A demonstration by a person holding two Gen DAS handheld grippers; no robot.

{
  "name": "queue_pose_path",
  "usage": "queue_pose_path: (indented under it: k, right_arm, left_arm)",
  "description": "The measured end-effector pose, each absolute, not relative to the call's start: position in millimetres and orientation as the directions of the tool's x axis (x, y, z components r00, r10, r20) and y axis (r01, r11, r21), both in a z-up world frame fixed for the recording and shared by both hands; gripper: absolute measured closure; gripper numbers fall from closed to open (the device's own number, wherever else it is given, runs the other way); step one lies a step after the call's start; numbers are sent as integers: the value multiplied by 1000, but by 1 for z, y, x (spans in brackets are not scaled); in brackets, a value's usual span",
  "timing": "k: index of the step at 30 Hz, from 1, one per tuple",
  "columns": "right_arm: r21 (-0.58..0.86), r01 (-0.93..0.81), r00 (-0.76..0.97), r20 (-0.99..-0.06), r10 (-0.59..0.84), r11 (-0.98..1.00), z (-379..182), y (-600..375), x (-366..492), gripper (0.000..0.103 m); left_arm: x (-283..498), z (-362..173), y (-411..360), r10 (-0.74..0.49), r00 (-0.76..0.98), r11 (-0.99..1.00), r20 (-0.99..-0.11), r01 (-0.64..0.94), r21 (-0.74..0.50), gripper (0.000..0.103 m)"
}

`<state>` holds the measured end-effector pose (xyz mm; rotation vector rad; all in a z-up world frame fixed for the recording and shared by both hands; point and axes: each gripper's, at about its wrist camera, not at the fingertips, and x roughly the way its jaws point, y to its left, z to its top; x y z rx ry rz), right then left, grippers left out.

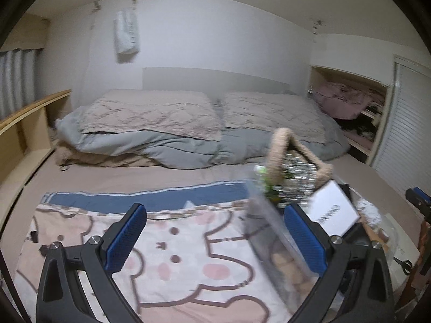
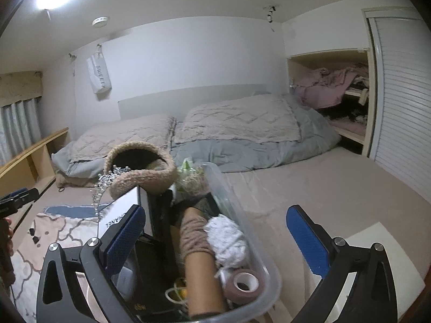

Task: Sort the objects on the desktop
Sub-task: 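Withdraw both grippers up and away from the clear box, then turn both grippers away from the clear box toward the rug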

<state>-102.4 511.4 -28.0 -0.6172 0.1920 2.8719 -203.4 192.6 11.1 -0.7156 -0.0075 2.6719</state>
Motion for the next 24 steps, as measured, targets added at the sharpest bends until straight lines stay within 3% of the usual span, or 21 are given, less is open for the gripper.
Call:
queue_pose_path:
  k: [24]
  right_arm:
    - [136,-43,-908,-419,-18,-990,-19,389,-154,0]
  left_arm:
    - [-216,-26,0,-1,-853,-995,-522,51,-80,0]
